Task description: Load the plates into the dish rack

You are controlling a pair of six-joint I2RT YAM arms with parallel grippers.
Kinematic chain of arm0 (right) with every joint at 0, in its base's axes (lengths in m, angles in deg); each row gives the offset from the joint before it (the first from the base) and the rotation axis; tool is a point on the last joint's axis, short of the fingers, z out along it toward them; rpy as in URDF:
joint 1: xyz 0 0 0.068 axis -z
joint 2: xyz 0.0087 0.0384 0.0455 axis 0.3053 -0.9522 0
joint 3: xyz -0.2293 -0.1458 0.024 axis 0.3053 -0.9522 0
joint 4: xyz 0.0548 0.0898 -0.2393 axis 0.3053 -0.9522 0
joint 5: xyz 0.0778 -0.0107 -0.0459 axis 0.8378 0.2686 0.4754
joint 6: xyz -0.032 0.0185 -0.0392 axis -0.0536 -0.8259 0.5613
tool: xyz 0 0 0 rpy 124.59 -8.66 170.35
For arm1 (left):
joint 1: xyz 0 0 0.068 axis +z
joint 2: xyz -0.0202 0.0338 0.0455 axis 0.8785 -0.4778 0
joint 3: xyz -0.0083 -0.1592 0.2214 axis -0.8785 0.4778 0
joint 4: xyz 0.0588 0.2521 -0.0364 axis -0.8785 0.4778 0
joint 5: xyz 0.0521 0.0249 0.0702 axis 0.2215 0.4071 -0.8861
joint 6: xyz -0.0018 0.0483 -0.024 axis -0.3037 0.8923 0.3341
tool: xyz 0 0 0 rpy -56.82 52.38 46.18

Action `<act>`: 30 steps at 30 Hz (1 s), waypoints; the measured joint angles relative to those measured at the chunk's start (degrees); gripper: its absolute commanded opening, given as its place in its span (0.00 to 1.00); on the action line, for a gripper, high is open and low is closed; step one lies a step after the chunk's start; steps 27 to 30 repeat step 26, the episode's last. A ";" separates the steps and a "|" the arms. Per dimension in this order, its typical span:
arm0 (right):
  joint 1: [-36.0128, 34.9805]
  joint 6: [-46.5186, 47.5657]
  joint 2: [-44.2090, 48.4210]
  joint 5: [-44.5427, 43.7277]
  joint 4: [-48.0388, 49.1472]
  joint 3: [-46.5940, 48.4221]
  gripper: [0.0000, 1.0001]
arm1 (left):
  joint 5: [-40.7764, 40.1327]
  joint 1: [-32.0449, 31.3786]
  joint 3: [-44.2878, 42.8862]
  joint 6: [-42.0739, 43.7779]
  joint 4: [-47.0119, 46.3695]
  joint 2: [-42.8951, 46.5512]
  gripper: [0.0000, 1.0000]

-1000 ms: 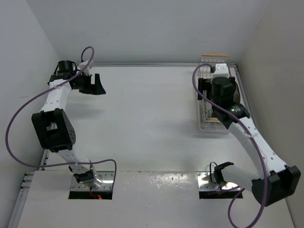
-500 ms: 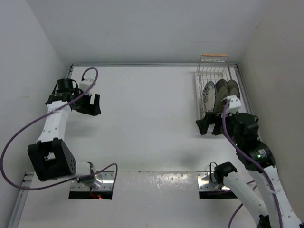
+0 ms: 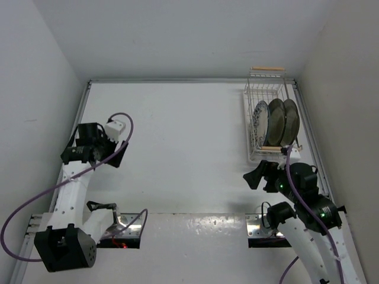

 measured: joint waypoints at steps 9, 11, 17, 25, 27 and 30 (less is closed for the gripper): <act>0.00 -3.23 3.45 0.52 -2.05 -1.75 0.99 | -4.28 1.46 15.17 3.72 -1.29 9.38 0.92; 0.00 -3.58 3.72 0.55 -2.71 -1.77 0.99 | -3.96 1.60 15.23 4.57 -2.51 9.88 0.92; 0.00 -4.13 5.64 0.44 -4.63 -1.88 0.99 | -3.54 1.92 15.58 5.81 -4.55 5.55 0.92; 0.00 -4.66 8.52 -0.15 -6.56 -2.16 0.99 | -3.54 2.71 16.28 6.40 -4.92 4.92 0.92; 0.02 -4.81 8.66 -0.28 -6.67 -2.23 0.99 | -3.54 2.84 16.39 6.43 -5.03 5.01 0.92; 0.02 -4.81 8.66 -0.28 -6.67 -2.23 0.99 | -3.54 2.84 16.39 6.43 -5.03 5.01 0.92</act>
